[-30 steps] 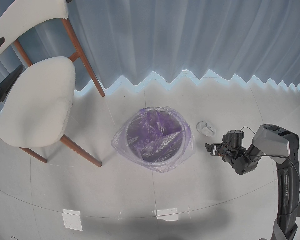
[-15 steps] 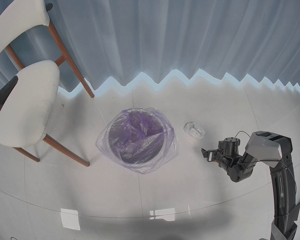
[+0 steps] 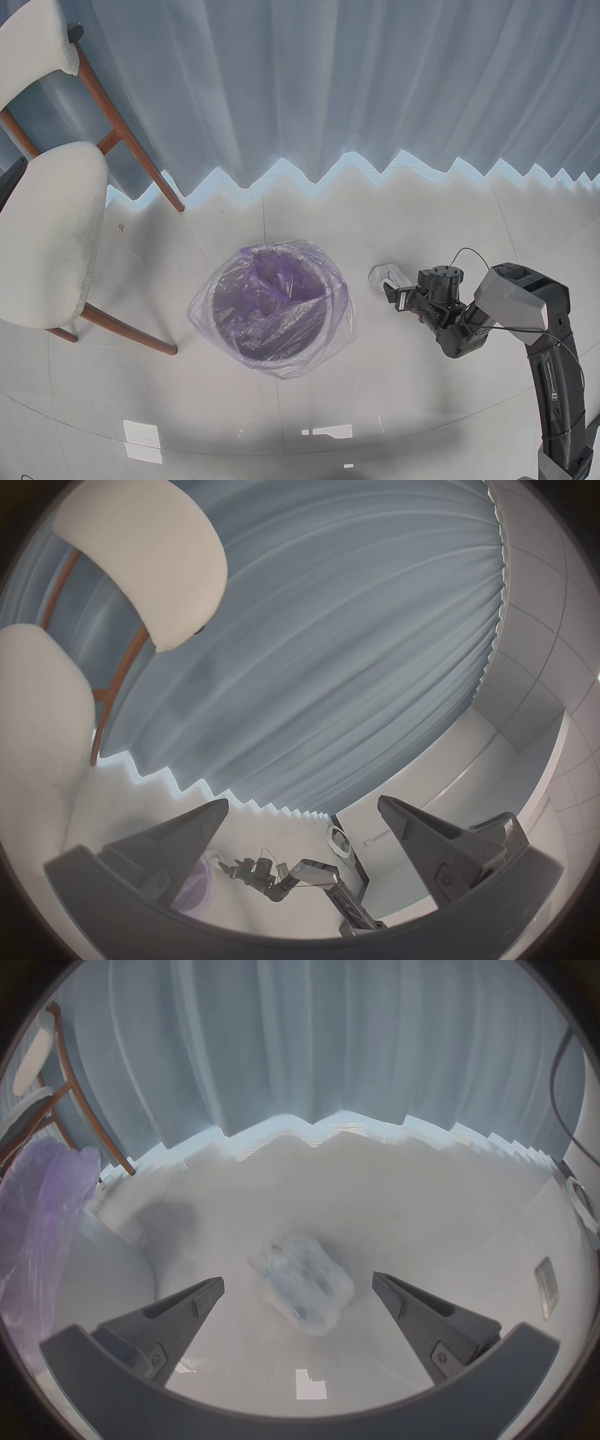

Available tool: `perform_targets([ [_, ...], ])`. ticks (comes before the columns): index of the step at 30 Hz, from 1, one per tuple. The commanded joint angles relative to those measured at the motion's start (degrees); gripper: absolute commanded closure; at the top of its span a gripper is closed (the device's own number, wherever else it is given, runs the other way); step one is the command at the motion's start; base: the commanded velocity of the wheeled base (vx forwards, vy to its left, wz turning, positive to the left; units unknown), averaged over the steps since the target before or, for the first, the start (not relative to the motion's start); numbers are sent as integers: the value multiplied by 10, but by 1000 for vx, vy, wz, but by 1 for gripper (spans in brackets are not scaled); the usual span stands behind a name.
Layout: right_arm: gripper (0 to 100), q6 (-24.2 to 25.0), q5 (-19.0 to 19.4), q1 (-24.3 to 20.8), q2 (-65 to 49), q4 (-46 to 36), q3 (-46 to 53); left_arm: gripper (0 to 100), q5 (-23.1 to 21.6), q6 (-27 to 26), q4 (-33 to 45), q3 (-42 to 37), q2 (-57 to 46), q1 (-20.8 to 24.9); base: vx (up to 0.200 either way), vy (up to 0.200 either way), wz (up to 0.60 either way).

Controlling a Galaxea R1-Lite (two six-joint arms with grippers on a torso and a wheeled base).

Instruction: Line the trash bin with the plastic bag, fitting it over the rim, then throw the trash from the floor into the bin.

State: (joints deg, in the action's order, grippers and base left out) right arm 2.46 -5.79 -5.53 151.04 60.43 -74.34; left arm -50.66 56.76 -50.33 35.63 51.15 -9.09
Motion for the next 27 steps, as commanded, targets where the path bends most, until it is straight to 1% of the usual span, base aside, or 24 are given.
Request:
perform_targets([
  [1,0,-6,2,-3,31,-11,-33,0,-1,0,-3,1,0,2,0,0,0],
  [8,0,-5,11,-4,56,-17,-50,0,-1,0,-3,1,0,2,0,0,0],
  [11,0,-5,15,-4,73,-29,-80,0,-1,0,-3,1,0,2,0,0,0],
  [12,100,-5,15,-4,75,-34,-85,0,-1,0,-3,2,0,2,0,0,0],
  [20,100,8,17,-4,72,-39,-90,0,-1,0,-3,3,-3,1,0,0,0],
  [23,100,46,25,-4,35,-39,-89,0,-2,0,-3,3,-4,2,0,0,0],
  [25,100,92,34,-4,-12,-44,-77,0,-2,0,-3,4,-4,1,0,0,0],
  [27,100,134,42,-5,-69,-44,-44,0,-1,0,-3,6,-4,1,0,0,0],
])
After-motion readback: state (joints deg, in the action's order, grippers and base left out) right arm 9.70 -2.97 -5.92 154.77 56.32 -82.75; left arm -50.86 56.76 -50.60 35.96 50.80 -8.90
